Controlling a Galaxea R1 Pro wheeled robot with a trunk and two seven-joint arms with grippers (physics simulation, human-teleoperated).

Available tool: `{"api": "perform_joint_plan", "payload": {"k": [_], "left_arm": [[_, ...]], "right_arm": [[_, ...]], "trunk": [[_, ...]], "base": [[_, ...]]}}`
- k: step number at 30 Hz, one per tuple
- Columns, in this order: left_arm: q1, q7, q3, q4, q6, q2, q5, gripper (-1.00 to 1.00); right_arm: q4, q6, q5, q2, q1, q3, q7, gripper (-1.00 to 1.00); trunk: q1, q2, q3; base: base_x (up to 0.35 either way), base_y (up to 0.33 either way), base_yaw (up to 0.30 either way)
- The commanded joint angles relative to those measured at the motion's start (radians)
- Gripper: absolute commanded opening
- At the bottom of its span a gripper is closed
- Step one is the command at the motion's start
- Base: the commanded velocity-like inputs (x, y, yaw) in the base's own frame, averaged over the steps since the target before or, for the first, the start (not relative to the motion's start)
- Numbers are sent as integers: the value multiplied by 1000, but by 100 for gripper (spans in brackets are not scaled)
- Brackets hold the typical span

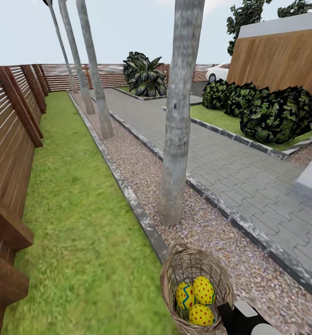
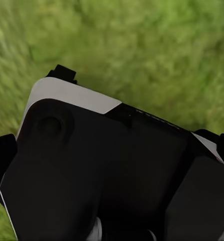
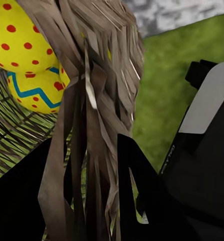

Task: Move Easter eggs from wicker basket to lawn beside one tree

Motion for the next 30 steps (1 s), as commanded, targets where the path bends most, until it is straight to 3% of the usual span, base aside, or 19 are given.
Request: {"api": "perform_joint_plan", "payload": {"k": [1,12,30], "left_arm": [[0,-2,2,-2,6,0,8,100],[0,-1,3,-2,6,1,7,100],[0,1,3,-2,6,2,6,100]], "right_arm": [[-4,4,-17,1,0,4,-7,-100],[-4,4,-17,1,2,4,-7,-100],[-4,3,-17,-1,5,4,14,-100]], "trunk": [[1,-1,-3],[1,-1,-15],[1,-1,-36]], "base": [[207,172,-205],[105,67,-205],[2,1,-205]]}}
